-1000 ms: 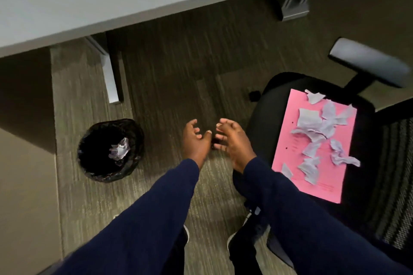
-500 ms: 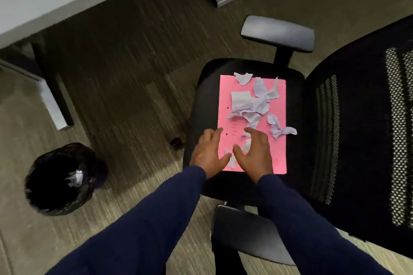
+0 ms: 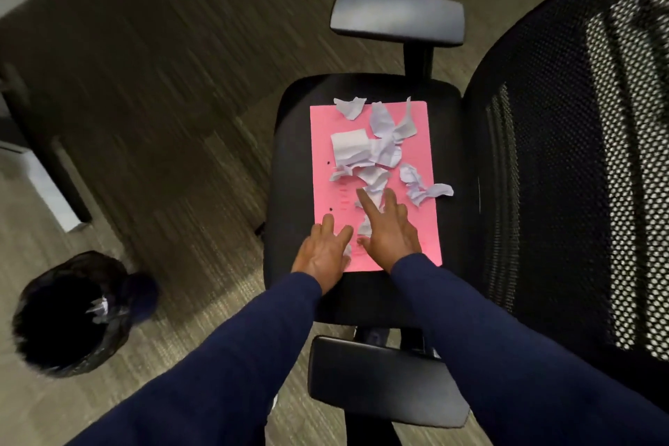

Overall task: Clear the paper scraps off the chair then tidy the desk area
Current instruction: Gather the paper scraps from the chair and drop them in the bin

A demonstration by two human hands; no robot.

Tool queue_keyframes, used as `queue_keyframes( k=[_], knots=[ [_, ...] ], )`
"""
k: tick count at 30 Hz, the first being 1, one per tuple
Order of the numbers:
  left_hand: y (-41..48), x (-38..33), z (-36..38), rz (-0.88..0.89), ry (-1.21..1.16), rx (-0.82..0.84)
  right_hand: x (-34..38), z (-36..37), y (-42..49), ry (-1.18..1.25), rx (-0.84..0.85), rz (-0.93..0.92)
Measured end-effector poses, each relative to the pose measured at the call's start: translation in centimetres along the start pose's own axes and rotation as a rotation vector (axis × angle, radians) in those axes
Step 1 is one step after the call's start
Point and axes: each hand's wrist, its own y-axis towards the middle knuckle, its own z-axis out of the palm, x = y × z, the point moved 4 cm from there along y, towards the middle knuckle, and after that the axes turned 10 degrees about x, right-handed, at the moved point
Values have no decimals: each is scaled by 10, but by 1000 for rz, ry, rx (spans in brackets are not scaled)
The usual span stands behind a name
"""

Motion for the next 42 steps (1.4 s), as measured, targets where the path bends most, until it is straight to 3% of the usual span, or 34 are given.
queue_keyframes(
  k=[8,13,20,25,34,42],
  knots=[
    [13,-7,-2,19,-123,-11,-11,-2,10,35,-57,-37],
    [19,-1,-20,-132,-484,-102,-19,-3,8,33,-41,-34],
    [48,6,-60,-262,-517,-318,-27,-2,-1,145,-79,-41],
    [63,2,-68,-178,-443,-381,-27,1,-6,165,-102,-51],
    [74,4,-52,-16,-199,-301,-29,8,-9,159,-131,-121],
    [72,6,-46,-23,-155,-244,-26,5,-9,153,-159,-147]
  ],
)
